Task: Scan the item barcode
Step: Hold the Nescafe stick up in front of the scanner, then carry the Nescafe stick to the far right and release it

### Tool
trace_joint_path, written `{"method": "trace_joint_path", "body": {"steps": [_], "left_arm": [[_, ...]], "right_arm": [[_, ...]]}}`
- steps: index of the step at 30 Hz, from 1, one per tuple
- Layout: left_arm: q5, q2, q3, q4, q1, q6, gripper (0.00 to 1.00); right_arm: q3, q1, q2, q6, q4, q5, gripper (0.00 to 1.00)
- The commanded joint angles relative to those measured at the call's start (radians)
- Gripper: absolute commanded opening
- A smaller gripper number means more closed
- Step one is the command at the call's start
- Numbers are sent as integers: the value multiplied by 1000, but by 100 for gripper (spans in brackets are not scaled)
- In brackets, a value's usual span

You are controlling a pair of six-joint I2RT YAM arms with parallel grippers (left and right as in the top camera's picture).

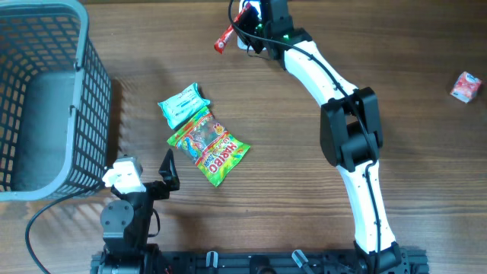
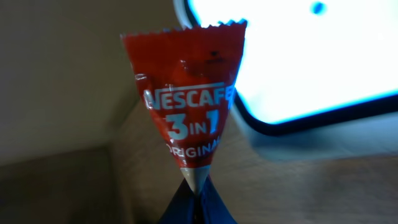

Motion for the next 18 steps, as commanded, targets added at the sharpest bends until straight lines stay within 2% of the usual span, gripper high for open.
{"method": "trace_joint_path", "body": {"steps": [1,4,7,11,14,16,18], "left_arm": [[11,-6,-5,2,4,-2,100],[11,-6,-5,2,4,-2,100],[11,-6,-5,2,4,-2,100],[11,-6,-5,2,4,-2,100],[11,-6,-5,2,4,-2,100],[11,-6,-5,2,4,-2,100],[11,-6,-5,2,4,-2,100]], "right_arm": [[25,-39,-54,-13,-74,-50,5],[25,-86,-175,-95,-197,-73,5],[25,-158,-332,-193,-390,-64,5],[25,-355,-484,-354,-743,10,5],[17,-519,-481,-449,-932,149,4],[-46,-667,-451,-499,-978,246,5],[-104,-745,-429,-497,-968,287,5]]}}
